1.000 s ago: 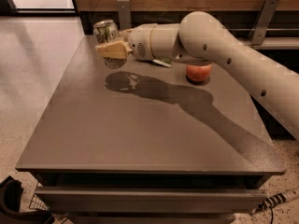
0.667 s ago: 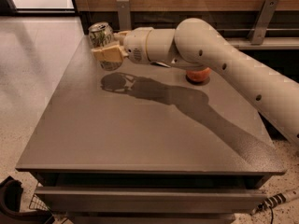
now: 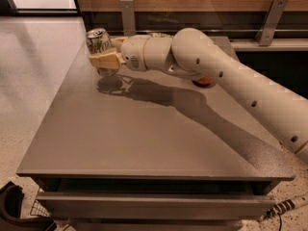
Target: Place 7up can upright
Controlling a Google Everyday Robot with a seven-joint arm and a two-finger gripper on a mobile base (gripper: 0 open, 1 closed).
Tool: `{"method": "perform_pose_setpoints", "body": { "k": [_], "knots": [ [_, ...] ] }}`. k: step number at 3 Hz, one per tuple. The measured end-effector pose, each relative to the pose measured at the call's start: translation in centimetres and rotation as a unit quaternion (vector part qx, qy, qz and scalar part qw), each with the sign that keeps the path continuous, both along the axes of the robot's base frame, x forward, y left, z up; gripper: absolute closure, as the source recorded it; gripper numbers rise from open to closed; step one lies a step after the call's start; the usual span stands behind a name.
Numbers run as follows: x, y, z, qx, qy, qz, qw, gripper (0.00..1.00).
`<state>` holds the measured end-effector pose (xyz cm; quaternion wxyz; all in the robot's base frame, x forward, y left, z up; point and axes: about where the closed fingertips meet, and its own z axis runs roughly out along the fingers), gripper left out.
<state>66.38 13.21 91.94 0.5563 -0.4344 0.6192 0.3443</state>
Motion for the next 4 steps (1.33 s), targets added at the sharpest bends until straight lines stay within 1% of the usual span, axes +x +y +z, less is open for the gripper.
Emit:
{"method": "perform_pose_setpoints", "body": {
  "k": [2,3,4],
  "knots": [
    [0.9,0.4,-2.0,0.02,0.025,-0.001,0.9995,1.0],
    [0.8,0.5,-3.4,0.033,0.031,0.005,0.999,1.0],
    [0.3,0.3,-4.2,0.036,0.026,0.008,0.999,1.0]
  ]
}}
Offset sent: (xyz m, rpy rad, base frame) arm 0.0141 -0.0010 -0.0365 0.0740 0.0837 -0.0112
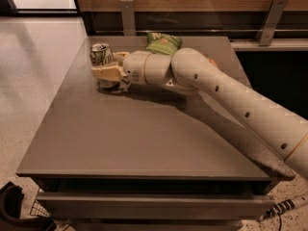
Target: Place 7up can upright
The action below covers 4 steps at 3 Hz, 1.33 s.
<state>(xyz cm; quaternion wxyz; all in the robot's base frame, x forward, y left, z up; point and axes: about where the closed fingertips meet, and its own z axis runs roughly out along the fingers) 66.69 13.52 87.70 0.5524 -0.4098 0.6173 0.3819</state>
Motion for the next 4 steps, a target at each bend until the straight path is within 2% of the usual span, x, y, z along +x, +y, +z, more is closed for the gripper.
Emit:
{"method": "perform_pose_setpoints", "body": {
  "k": [1,2,4],
  "knots": [
    [-0.59,-0.39,-0.61,-0.006,-0.006,0.004,1.0,1.0],
    [-1.04,-0.41,-1.25,-0.024,-0.002,0.004,0.9997,0.75],
    [-1.22,0.07,-1.2,-0.023,-0.003,0.008,0.9997,0.28]
  ]
}}
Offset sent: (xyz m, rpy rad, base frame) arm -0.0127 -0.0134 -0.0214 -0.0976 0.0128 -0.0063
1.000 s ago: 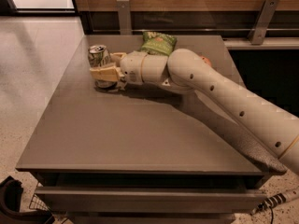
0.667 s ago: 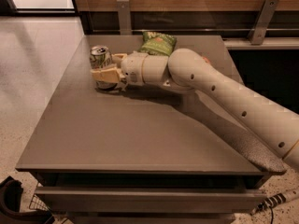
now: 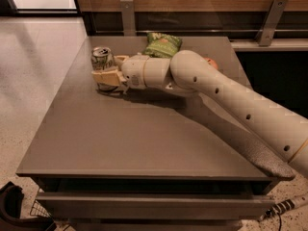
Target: Place 7up can upright
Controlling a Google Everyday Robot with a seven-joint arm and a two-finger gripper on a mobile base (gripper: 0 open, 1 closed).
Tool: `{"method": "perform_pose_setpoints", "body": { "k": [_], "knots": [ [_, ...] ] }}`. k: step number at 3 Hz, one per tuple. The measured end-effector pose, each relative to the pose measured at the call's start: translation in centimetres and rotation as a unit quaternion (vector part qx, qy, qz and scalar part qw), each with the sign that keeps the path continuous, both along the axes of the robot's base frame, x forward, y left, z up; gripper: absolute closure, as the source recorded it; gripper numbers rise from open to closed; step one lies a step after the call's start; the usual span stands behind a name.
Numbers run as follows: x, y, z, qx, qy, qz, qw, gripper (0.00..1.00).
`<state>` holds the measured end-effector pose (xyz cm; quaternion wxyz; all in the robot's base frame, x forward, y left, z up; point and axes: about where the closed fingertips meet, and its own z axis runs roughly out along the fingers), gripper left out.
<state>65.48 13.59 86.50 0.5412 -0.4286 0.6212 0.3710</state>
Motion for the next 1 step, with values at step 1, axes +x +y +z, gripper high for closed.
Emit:
{"method": "perform_pose_setpoints", "body": {
  "k": [1],
  "knots": [
    [-0.09,0.23,0.01,0.0,0.0,0.002,1.0,0.05]
  ]
}}
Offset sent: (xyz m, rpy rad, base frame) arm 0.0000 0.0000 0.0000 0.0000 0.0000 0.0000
